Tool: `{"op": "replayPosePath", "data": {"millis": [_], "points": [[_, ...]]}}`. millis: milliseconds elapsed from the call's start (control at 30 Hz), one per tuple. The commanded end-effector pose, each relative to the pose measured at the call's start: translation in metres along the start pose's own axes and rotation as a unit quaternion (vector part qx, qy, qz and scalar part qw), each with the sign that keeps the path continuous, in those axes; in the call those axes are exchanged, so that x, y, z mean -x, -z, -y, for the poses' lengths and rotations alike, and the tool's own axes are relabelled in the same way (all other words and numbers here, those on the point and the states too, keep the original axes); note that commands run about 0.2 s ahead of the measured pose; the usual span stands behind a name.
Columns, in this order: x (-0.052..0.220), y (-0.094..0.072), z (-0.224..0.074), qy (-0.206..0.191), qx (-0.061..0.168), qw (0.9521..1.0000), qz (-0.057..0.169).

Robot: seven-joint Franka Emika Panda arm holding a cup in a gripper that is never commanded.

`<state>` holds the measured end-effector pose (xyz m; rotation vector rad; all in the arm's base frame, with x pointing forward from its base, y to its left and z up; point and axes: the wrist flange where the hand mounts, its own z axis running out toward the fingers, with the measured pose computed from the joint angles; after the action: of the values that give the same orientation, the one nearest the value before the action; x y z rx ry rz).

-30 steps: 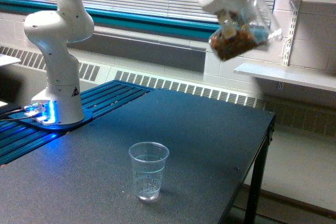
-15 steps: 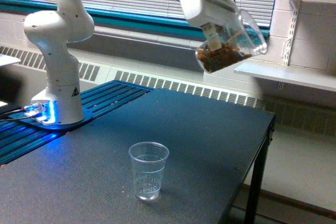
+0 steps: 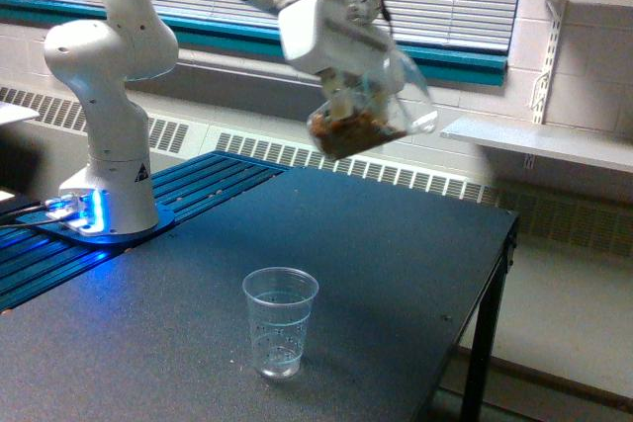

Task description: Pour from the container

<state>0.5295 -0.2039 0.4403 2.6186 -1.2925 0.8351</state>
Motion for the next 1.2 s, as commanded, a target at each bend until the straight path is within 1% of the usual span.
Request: {"op": "replayPosePath", "data": {"millis": [33,300,400,500,733,933,1200], "points": [[0.013,-0.003,-0.023,-0.004,0.005,1.0000,0.000],[0.037,-0.016,-0.051,0.008,0.016,0.9998,0.011],[0.044,-0.020,-0.064,0.019,0.030,0.9993,0.015],[0.054,-0.025,-0.073,0.023,0.036,0.9988,0.024],[0.071,-0.034,-0.096,0.038,0.055,0.9972,0.034],[0.082,-0.040,-0.111,0.053,0.073,0.9950,0.044],[0.095,-0.048,-0.122,0.071,0.090,0.9915,0.062]]}}
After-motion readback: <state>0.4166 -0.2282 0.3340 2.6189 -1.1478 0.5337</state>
